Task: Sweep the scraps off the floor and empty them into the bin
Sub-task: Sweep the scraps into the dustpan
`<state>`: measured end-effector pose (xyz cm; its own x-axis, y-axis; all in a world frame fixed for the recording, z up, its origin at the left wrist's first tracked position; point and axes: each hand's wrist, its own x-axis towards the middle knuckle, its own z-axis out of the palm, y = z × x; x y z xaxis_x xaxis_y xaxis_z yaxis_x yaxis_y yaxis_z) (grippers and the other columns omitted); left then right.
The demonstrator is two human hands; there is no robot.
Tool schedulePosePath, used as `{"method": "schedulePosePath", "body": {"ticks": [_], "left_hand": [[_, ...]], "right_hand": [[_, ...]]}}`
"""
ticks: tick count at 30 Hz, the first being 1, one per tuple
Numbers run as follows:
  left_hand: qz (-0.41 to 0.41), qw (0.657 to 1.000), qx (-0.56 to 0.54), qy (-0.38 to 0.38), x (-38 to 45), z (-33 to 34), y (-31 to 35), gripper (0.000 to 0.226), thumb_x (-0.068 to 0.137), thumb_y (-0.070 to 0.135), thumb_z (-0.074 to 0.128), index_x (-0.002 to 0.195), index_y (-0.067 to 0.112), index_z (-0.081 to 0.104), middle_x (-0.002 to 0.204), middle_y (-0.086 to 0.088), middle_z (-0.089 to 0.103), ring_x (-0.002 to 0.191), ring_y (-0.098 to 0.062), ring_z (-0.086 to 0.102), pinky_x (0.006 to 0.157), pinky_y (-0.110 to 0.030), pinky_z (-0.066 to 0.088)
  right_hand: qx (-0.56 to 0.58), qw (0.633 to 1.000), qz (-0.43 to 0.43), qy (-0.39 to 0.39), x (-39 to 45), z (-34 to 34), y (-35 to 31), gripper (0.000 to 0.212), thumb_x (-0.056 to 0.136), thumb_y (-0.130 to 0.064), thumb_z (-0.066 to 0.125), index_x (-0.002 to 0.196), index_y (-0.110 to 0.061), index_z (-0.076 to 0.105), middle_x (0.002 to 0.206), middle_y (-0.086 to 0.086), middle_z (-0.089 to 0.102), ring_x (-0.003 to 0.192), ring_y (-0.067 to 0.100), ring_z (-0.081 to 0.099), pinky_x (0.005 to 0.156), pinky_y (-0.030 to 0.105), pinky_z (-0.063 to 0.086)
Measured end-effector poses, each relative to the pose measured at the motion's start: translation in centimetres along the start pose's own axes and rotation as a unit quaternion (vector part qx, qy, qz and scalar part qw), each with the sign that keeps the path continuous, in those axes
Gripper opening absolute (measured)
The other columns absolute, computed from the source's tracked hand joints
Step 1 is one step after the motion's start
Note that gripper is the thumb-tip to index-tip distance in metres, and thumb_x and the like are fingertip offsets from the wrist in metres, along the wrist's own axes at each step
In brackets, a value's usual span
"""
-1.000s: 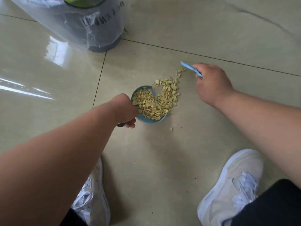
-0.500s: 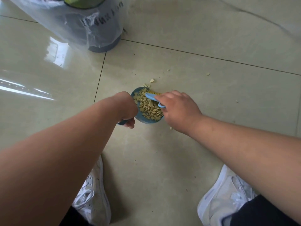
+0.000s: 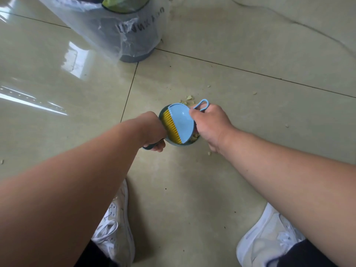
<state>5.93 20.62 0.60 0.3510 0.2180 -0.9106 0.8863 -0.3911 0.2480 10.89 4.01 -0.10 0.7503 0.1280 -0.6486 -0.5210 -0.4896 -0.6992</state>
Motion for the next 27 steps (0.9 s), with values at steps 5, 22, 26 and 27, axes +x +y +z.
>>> {"method": "schedulePosePath", "body": {"ticks": [5, 22, 26, 27], "left_hand": [[0.013, 0.998, 0.055, -0.002, 0.3, -1.5, -2.2, 0.024, 0.098, -0.005, 0.048, 0.108, -0.013, 0.068, 0.087, -0.024, 0.080, 0.042, -0.022, 0.068, 0.040, -0.022, 0.050], [0.026, 0.998, 0.038, 0.036, 1.9, -5.1, -8.4, 0.021, 0.092, 0.000, 0.051, 0.099, -0.007, 0.070, 0.082, -0.023, 0.081, 0.056, -0.030, 0.071, 0.057, -0.033, 0.057], [0.030, 0.999, 0.024, 0.034, 2.0, -4.6, -8.2, 0.021, 0.093, 0.000, 0.049, 0.098, -0.006, 0.069, 0.086, -0.026, 0.081, 0.054, -0.029, 0.070, 0.057, -0.033, 0.056], [0.029, 0.999, 0.023, 0.033, 2.0, -4.5, -8.2, 0.022, 0.092, 0.000, 0.049, 0.098, -0.006, 0.069, 0.087, -0.026, 0.081, 0.054, -0.029, 0.070, 0.058, -0.034, 0.056]], "right_hand": [[0.017, 0.999, 0.027, 0.041, 1.5, -0.2, 2.1, 0.037, 0.069, -0.043, 0.061, 0.085, -0.011, 0.072, 0.076, 0.012, 0.074, 0.071, 0.029, 0.072, 0.069, 0.056, 0.059], [0.252, 0.964, 0.073, 0.041, 3.1, 4.2, -0.6, 0.002, 0.095, -0.011, 0.064, 0.096, -0.010, 0.065, 0.101, 0.017, 0.075, 0.082, 0.023, 0.078, 0.073, 0.037, 0.065], [0.202, 0.974, 0.068, 0.081, 2.1, 4.3, 0.8, 0.005, 0.095, -0.013, 0.062, 0.091, -0.015, 0.063, 0.097, 0.014, 0.075, 0.078, 0.019, 0.077, 0.076, 0.038, 0.065], [0.196, 0.974, 0.066, 0.092, 1.9, 3.8, 1.1, 0.005, 0.095, -0.013, 0.062, 0.091, -0.015, 0.063, 0.096, 0.014, 0.075, 0.077, 0.018, 0.077, 0.076, 0.038, 0.065]]}}
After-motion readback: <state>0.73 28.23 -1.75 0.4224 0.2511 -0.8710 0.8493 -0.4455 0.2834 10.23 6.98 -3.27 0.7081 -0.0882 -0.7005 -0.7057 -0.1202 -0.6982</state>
